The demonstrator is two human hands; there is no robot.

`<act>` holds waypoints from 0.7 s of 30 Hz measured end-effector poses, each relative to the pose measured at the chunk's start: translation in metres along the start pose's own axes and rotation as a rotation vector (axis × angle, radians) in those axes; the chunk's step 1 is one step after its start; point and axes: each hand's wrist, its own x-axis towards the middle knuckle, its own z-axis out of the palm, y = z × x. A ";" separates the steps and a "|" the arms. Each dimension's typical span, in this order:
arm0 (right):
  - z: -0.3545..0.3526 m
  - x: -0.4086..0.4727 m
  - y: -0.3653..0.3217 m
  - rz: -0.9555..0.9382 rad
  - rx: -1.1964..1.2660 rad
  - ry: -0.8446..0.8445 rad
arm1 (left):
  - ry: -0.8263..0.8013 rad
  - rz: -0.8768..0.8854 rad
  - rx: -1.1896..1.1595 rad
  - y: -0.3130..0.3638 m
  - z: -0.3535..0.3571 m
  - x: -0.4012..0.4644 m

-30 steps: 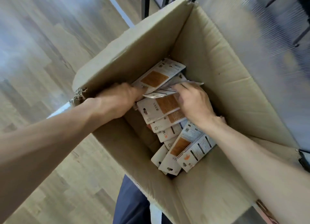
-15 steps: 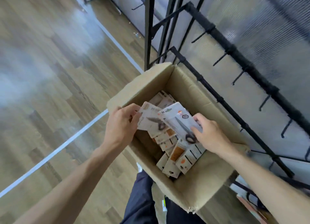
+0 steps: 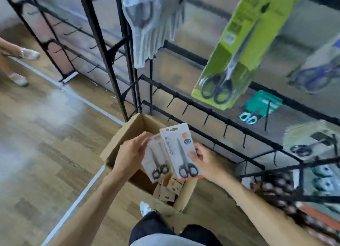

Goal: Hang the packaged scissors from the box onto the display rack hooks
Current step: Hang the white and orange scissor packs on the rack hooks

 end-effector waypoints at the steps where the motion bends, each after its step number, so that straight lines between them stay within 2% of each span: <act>1: -0.011 -0.015 0.000 -0.005 0.008 0.013 | -0.017 0.039 0.009 0.016 0.000 0.000; 4: -0.049 -0.065 -0.003 -0.013 0.032 0.080 | -0.060 0.161 0.039 0.065 0.008 -0.002; 8: -0.105 -0.134 0.032 -0.005 0.015 0.244 | -0.150 0.303 0.079 0.131 0.031 0.002; 12: -0.155 -0.198 0.072 -0.012 0.060 0.389 | -0.155 0.449 0.166 0.201 0.072 0.006; 16: -0.189 -0.247 0.099 -0.038 0.014 0.570 | -0.178 0.626 0.131 0.268 0.101 0.003; 21: -0.226 -0.281 0.117 -0.049 0.033 0.679 | -0.186 0.772 0.070 0.334 0.118 -0.004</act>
